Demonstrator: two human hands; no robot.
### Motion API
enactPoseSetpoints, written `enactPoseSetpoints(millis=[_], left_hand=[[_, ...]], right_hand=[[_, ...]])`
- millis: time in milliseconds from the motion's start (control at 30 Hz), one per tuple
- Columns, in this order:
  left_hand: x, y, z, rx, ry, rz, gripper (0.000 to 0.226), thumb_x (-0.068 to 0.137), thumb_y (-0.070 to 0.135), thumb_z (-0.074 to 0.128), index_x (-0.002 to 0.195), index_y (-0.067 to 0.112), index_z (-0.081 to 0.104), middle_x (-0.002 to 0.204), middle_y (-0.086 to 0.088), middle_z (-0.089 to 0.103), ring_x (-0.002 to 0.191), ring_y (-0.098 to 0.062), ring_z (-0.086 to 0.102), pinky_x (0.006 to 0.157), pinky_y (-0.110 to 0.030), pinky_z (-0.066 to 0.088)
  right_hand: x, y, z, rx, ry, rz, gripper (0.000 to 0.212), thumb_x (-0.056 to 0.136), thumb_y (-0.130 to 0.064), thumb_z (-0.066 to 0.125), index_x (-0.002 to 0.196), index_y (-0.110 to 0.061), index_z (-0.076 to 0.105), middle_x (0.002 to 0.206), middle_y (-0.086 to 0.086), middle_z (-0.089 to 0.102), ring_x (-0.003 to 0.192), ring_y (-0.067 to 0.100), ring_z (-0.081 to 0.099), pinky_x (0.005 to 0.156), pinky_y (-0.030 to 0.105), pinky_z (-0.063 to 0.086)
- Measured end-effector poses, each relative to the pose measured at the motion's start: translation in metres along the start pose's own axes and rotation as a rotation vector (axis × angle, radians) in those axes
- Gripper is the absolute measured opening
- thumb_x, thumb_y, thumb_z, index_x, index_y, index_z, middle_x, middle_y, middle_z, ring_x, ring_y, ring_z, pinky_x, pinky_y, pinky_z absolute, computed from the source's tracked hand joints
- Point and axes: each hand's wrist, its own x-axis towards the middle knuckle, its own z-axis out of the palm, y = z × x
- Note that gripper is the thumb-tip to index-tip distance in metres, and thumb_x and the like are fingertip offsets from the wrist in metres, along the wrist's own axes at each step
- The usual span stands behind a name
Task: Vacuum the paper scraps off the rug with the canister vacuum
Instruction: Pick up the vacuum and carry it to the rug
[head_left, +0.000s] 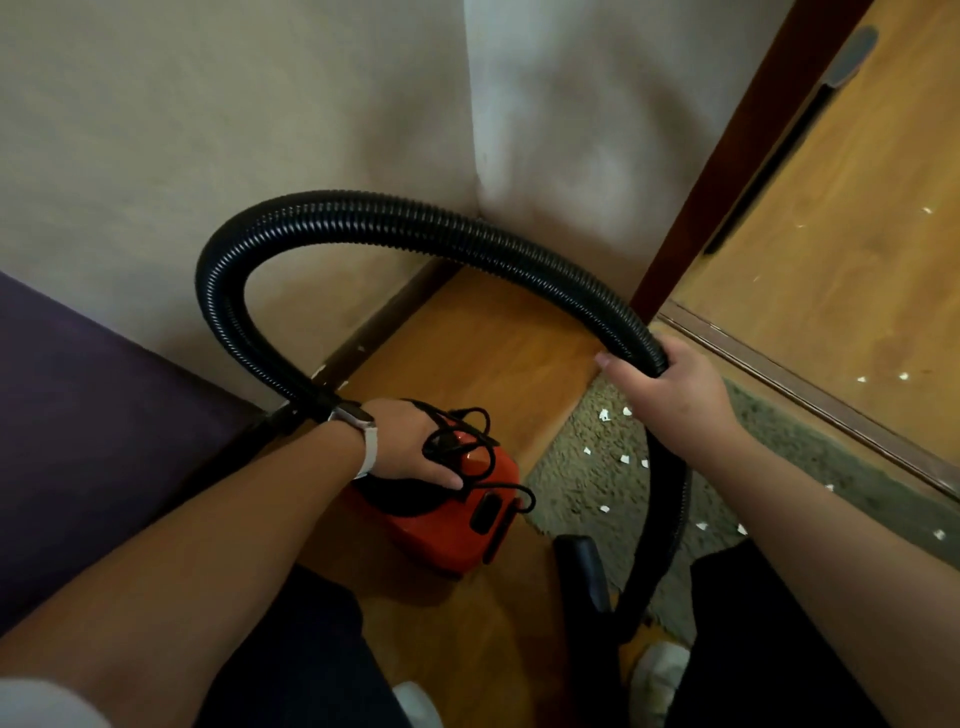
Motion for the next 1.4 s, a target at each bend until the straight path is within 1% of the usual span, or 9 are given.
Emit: enactPoseSetpoints(millis=[133, 333, 567, 667, 767, 867, 1067, 1300, 1400], left_hand=[[0.015, -0.01, 0.003, 0.007, 0.087, 0.004, 0.087, 0.064, 0.098, 0.021, 0.075, 0.021, 0.06, 0.06, 0.004, 0.053, 0.048, -0.016, 0.045, 0.048, -0.035, 0.036], [0.021, -0.004, -0.007, 0.087, 0.206, -0.032, 0.054, 0.089, 0.077, 0.024, 0.066, 0.035, 0.046, 0.057, 0.012, 0.05, 0.055, -0.011, 0.046, 0.081, -0.035, 0.038], [0.022, -0.013, 0.039, -0.136, 0.452, -0.35, 0.05, 0.086, 0.076, 0.032, 0.074, 0.032, 0.053, 0.076, 0.01, 0.05, 0.087, -0.018, 0.051, 0.086, -0.038, 0.039], [0.022, -0.004, 0.049, -0.293, 0.617, -0.426, 0.06, 0.081, 0.073, 0.045, 0.1, 0.021, 0.068, 0.106, 0.001, 0.061, 0.108, -0.023, 0.053, 0.097, -0.039, 0.041], [0.024, 0.007, 0.048, -0.456, 0.595, -0.612, 0.089, 0.076, 0.069, 0.062, 0.143, 0.014, 0.04, 0.151, -0.008, 0.031, 0.141, -0.028, 0.025, 0.116, -0.043, 0.025], [0.028, 0.019, 0.045, -0.703, 0.625, -0.844, 0.115, 0.069, 0.06, 0.076, 0.154, 0.016, 0.013, 0.161, -0.005, 0.005, 0.148, -0.027, 0.007, 0.121, -0.044, 0.016], [0.03, 0.038, 0.04, -1.107, 0.678, -1.176, 0.11, 0.071, 0.04, 0.083, 0.153, 0.019, 0.013, 0.154, -0.008, 0.02, 0.138, -0.033, 0.03, 0.11, -0.049, 0.038], [0.032, 0.045, 0.039, -1.371, 0.738, -1.126, 0.092, 0.088, 0.032, 0.07, 0.154, 0.022, 0.008, 0.128, -0.015, 0.057, 0.083, -0.026, 0.061, 0.073, -0.039, 0.052], [0.033, 0.045, 0.039, -1.37, 0.771, -1.12, 0.085, 0.091, 0.019, 0.066, 0.155, 0.021, 0.01, 0.129, -0.015, 0.057, 0.091, -0.03, 0.062, 0.074, -0.039, 0.051]], right_hand=[[0.013, 0.014, 0.006, -0.031, 0.019, -0.034, 0.026, 0.083, -0.049, 0.073, 0.091, -0.026, 0.062, 0.069, 0.004, 0.063, 0.055, 0.017, 0.06, 0.052, 0.04, 0.052], [0.027, 0.015, 0.029, -0.024, 0.055, -0.018, 0.026, 0.083, -0.052, 0.071, 0.087, -0.028, 0.06, 0.066, -0.005, 0.06, 0.049, 0.008, 0.055, 0.043, 0.023, 0.039], [0.042, 0.018, 0.045, -0.037, -0.079, -0.016, 0.036, 0.082, -0.057, 0.069, 0.091, -0.023, 0.061, 0.07, 0.003, 0.063, 0.056, 0.017, 0.06, 0.049, 0.032, 0.044], [0.048, 0.02, 0.051, -0.045, -0.109, -0.02, 0.036, 0.082, -0.058, 0.068, 0.09, -0.023, 0.062, 0.067, 0.0, 0.061, 0.055, 0.016, 0.059, 0.049, 0.032, 0.045], [0.058, 0.021, 0.054, -0.028, -0.128, -0.001, 0.036, 0.082, -0.058, 0.068, 0.09, -0.023, 0.063, 0.065, -0.001, 0.059, 0.053, 0.015, 0.057, 0.05, 0.031, 0.043], [0.067, 0.02, 0.061, 0.01, -0.163, -0.012, 0.037, 0.081, -0.058, 0.069, 0.088, -0.023, 0.062, 0.062, -0.002, 0.055, 0.051, 0.016, 0.054, 0.048, 0.032, 0.041], [0.07, 0.016, 0.074, 0.019, -0.217, -0.056, 0.036, 0.083, -0.059, 0.066, 0.093, -0.025, 0.062, 0.067, -0.002, 0.059, 0.05, 0.013, 0.053, 0.044, 0.029, 0.04], [0.072, 0.017, 0.072, 0.044, -0.201, -0.098, 0.039, 0.083, -0.057, 0.068, 0.091, -0.019, 0.062, 0.066, -0.002, 0.058, 0.051, 0.013, 0.054, 0.048, 0.032, 0.043], [0.071, 0.017, 0.07, 0.038, -0.193, -0.106, 0.041, 0.082, -0.057, 0.068, 0.09, -0.018, 0.061, 0.065, -0.003, 0.057, 0.052, 0.013, 0.053, 0.048, 0.032, 0.042]])
